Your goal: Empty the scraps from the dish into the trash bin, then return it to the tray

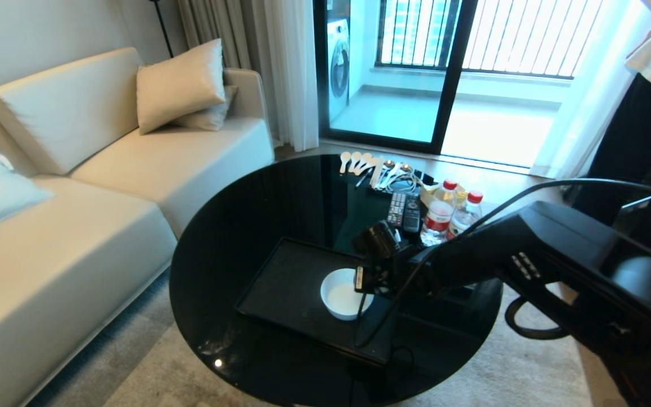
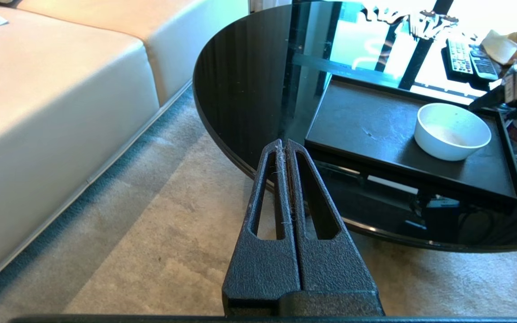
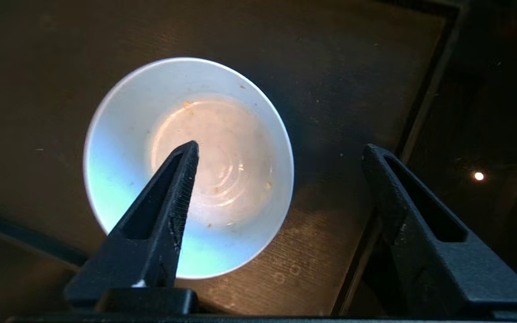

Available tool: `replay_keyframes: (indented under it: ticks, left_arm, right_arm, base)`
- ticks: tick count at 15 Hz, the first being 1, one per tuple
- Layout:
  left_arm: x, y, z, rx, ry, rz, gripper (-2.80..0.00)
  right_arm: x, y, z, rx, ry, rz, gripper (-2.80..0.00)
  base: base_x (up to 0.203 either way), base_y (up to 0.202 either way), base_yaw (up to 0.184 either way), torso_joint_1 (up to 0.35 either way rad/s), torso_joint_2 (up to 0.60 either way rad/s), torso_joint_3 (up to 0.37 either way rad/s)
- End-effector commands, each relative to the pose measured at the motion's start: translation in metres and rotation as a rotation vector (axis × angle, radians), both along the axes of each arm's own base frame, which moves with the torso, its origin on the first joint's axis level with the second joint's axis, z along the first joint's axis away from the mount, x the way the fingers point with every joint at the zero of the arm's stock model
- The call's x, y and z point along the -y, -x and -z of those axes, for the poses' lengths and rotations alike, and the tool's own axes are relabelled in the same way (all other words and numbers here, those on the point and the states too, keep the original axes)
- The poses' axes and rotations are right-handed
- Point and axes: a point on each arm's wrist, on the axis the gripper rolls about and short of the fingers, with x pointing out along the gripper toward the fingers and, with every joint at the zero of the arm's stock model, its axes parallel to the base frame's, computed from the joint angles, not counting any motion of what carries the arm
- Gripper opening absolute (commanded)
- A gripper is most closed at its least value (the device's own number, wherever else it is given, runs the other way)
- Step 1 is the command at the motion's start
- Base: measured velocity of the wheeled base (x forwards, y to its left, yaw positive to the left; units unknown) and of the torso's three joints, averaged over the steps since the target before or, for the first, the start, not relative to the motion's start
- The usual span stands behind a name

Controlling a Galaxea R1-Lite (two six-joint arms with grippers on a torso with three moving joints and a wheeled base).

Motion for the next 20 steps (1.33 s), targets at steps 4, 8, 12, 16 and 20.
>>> replay_keyframes:
  ticks: [4, 8, 12, 16, 20]
  left_arm:
    - [0.0, 0.0, 0.0, 0.001, 0.001, 0.0, -2.8]
    - [0.0, 0.0, 0.0, 0.001, 0.001, 0.0, -2.8]
    - [0.0, 0.0, 0.0, 0.001, 0.001, 0.0, -2.8]
    - [0.0, 0.0, 0.0, 0.001, 0.001, 0.0, -2.8]
    - [0.0, 0.0, 0.0, 0.001, 0.001, 0.0, -2.8]
  right_arm:
    - [0.009, 0.025, -0.062, 0.092, -0.058, -0.013, 0.0]
    - [0.022, 0.051, -0.089, 0.128, -0.054, -0.007, 0.0]
    - [0.042, 0.075, -0.089, 0.149, -0.029, 0.0, -2.8]
    - [0.066, 0.098, -0.084, 0.224, 0.021, -0.054, -2.8]
    - [0.105, 0.119, -0.111, 0.337, 0.025, -0.032, -2.8]
  base:
    - [0.0, 0.0, 0.0, 0.0, 0.0, 0.0]
    - [0.0, 0.0, 0.0, 0.0, 0.0, 0.0]
    - [0.0, 0.0, 0.0, 0.0, 0.0, 0.0]
    - [0.0, 0.0, 0.0, 0.0, 0.0, 0.0]
    - [0.0, 0.0, 0.0, 0.0, 0.0, 0.0]
